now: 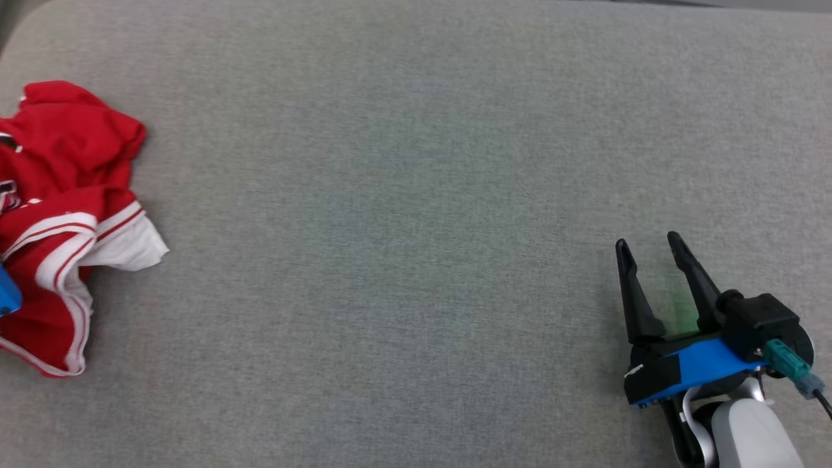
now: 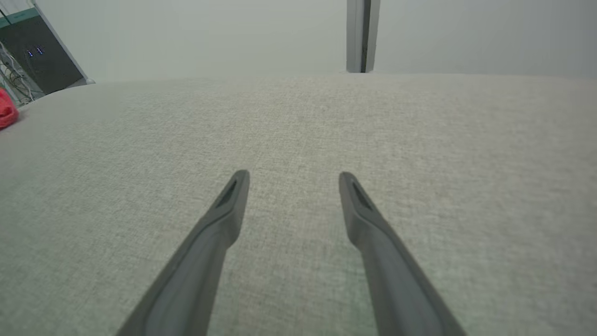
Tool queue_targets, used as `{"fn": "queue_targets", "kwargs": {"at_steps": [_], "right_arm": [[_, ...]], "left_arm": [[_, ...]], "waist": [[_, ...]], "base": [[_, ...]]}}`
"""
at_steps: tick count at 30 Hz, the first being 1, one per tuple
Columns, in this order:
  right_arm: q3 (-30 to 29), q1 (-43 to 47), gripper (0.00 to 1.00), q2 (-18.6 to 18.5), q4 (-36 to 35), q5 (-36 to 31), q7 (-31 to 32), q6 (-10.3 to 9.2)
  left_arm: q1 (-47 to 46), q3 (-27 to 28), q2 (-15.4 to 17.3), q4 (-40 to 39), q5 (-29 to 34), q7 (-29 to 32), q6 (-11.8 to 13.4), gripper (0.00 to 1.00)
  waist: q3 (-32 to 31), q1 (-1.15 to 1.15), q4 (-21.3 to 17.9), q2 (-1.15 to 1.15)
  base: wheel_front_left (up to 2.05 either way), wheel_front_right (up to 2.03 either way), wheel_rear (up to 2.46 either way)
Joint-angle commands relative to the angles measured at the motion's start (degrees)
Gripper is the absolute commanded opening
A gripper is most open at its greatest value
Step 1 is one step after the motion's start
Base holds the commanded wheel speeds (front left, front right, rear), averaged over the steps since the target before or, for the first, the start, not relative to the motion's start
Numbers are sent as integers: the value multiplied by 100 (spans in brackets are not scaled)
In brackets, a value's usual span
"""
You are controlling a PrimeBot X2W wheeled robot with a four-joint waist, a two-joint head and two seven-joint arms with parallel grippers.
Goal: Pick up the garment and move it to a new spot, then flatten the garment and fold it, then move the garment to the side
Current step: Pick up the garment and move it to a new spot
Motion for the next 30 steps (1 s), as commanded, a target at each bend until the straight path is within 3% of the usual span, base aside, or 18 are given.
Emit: {"fn": "queue_targets", "kwargs": {"at_steps": [1, 2, 4, 13, 19, 24, 30], "right_arm": [[-24, -68, 100, -24, -67, 3, -16, 1], [-30, -74, 100, -23, -84, 14, -25, 1], [-40, -76, 100, -24, -77, 54, -45, 1], [113, 0, 100, -24, 309, 378, -279, 1], [108, 143, 100, -25, 607, 593, -416, 1], [181, 269, 100, -26, 780, 739, -497, 1], [279, 267, 100, -26, 819, 858, -527, 1]], "left_arm": [[13, 52, 86, 46, 35, 155, 135, 100], [45, 56, 120, 41, 53, 276, 203, 100], [110, 56, 189, -63, 59, 431, 260, 0], [-20, 81, 468, -980, -142, 673, -59, 0], [-747, -318, 509, -1790, -81, 723, -377, 0], [-1607, -820, 213, -2301, -205, 852, -692, 0], [-2392, -1372, -326, -2653, -409, 821, -882, 0]], "waist": [[62, -2, -83, 0], [80, -2, -125, 0], [77, -2, -189, 0], [-583, -2, -327, 0], [-1291, -2, -439, 0], [-1736, -2, -664, 0], [-1809, -2, -1043, 0]], "base": [[0, 0, 0], [0, 0, 0], [0, 0, 0], [0, 0, 0], [0, 0, 0], [0, 0, 0], [0, 0, 0]]}}
